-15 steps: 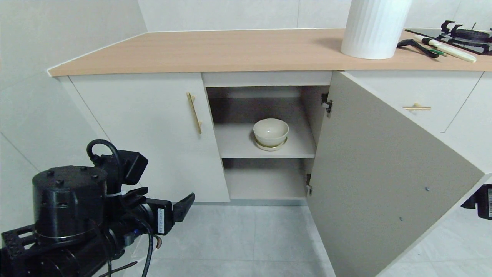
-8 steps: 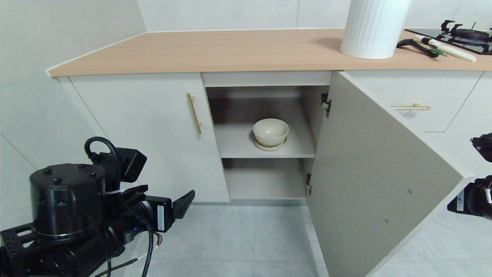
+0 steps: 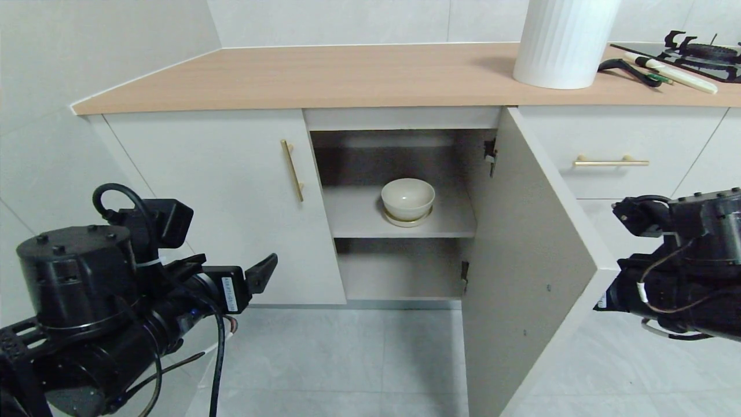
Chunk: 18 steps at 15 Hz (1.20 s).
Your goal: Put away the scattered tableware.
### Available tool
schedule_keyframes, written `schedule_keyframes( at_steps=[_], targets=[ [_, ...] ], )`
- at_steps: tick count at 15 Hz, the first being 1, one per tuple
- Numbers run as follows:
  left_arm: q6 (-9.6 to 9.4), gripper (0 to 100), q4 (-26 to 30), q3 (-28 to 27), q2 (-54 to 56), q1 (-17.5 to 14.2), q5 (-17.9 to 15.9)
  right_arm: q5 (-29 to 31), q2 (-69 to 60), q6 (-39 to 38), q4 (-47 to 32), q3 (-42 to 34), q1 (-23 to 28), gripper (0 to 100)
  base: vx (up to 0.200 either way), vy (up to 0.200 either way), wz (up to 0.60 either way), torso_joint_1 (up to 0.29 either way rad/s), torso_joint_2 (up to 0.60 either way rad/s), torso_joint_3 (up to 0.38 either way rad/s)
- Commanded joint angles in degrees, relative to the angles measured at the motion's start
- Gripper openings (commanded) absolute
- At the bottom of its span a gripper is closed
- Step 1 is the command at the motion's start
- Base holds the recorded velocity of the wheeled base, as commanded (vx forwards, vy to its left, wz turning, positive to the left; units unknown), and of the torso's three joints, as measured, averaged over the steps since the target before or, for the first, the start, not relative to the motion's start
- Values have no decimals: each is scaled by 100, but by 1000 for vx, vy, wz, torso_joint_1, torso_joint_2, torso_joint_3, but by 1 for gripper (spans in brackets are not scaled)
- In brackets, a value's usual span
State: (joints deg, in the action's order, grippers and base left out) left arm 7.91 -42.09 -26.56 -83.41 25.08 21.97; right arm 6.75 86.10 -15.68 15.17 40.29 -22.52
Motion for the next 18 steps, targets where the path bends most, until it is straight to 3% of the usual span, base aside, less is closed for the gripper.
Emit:
schedule_keyframes(
  at_steps=[1, 3, 4, 11, 18],
  targets=[
    [-18, 100, -9, 37, -9, -47, 18, -86, 908, 3, 470, 278, -359, 100, 0, 0, 0, 0, 0, 0],
    [-317, 100, -18, 116, 167, -47, 150, -60, 1313, -6, 690, 576, -684, 100, 0, 0, 0, 0, 0, 0],
    [-369, 100, -18, 125, 211, -20, 211, -60, 1401, -49, 751, 664, -754, 100, 0, 0, 0, 0, 0, 0],
    [-369, 100, 8, 160, 176, 129, 273, 81, 2279, -805, 1779, 1077, -816, 100, 0, 0, 0, 0, 0, 0],
    [-369, 100, 17, 213, 158, 182, 282, 353, 2534, -867, 2192, 1113, -851, 100, 0, 0, 0, 0, 0, 0]
  ],
)
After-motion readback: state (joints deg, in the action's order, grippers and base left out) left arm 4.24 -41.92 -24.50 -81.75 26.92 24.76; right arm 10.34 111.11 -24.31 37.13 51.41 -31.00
